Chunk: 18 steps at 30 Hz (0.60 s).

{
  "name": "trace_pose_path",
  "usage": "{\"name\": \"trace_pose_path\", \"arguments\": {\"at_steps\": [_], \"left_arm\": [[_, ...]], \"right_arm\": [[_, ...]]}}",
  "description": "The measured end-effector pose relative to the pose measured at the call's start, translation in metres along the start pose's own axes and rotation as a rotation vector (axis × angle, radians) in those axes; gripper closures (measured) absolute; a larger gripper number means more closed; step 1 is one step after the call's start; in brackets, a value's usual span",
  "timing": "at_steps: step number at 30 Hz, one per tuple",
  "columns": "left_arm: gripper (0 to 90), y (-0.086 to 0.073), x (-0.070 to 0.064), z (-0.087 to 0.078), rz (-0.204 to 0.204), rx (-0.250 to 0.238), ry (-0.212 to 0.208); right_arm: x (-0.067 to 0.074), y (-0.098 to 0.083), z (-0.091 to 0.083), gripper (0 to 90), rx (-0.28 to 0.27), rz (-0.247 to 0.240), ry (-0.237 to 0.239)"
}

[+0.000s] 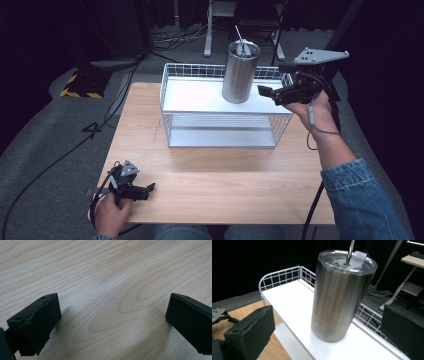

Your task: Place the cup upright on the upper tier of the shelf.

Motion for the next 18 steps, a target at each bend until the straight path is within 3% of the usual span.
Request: {"name": "trace_pose_path", "arguments": {"at_steps": [11,18], "left_arm": [[0.4,0.001,0.001,0.001,-0.003,0.000,0.002],[0.4,0.001,0.001,0.001,-0.005,0.000,0.002]], "right_arm": [[0.002,-0.028,-0.028,0.0,-0.018,-0.001,-0.017],[0.006,-0.053,-0.041,0.0,0.014,0.000,-0.029]]}}
Point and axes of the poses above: each handheld gripper's, and its own axes: z roughly forward along the jaws, y roughly out of its top, x roughly to its left, the point moved 9 cm from there along z, roughly forward along the jaws
